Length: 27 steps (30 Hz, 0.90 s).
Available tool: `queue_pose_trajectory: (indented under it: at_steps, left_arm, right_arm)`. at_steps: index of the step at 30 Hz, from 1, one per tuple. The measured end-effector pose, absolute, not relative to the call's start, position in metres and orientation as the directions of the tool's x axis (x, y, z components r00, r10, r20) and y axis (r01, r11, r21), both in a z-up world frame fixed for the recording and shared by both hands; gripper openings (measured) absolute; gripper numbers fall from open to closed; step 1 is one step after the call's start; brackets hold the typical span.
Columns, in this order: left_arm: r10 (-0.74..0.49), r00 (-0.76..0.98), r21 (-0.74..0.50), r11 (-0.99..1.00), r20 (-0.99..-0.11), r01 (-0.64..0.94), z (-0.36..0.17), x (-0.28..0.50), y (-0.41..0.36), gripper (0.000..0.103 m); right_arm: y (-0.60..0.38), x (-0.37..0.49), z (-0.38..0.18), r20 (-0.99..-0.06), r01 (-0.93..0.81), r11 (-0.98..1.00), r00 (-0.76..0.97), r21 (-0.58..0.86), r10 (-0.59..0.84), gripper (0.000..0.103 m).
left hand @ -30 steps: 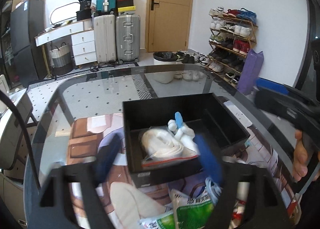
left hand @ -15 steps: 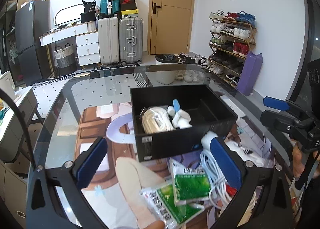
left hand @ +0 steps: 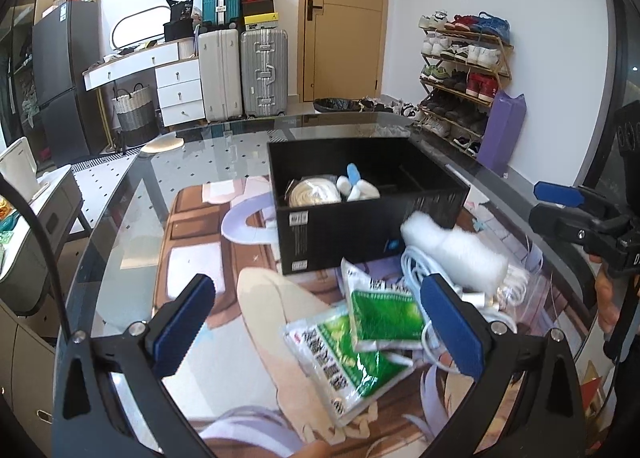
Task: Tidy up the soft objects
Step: 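Withdraw both tools from the box and move the right tool to the adidas bag, then grasp the adidas bag of laces with the right tool while the left approaches the white foam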
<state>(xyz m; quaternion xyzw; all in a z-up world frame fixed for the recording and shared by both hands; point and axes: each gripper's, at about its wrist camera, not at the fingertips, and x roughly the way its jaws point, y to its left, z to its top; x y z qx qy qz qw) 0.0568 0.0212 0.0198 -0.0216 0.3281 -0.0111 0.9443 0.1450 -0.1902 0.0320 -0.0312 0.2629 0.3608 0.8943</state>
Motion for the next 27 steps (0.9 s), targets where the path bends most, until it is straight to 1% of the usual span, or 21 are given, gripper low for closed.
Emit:
queue_pose_trajectory:
  at_steps: [5,10,16,27]
  left_arm:
    - [-0.022,0.781,-0.038,0.999,-0.624,-0.003,0.016,0.047,0.024,0.103]
    - [-0.025,0.777,-0.055,0.998,-0.629,-0.013,0.013,0.040,0.030,0.103]
    - [-0.032,0.763,-0.070,0.997,-0.645,-0.017,0.006,0.043,0.034,0.103]
    - [-0.034,0.741,-0.060,0.998,-0.671,-0.008,-0.004,0.046,0.031,0.103]
  right_arm:
    - [-0.187,0.138,0.025,-0.525,-0.669,0.733,0.583,0.122,0.619,0.102]
    - [-0.181,0.134,0.023,-0.547,-0.687,0.721,0.568,0.097,0.615,0.102]
    - [-0.174,0.132,0.016,-0.568,-0.699,0.709,0.548,0.092,0.614,0.102]
    - [-0.175,0.145,0.001,-0.613,-0.683,0.724,0.534,0.093,0.583,0.102]
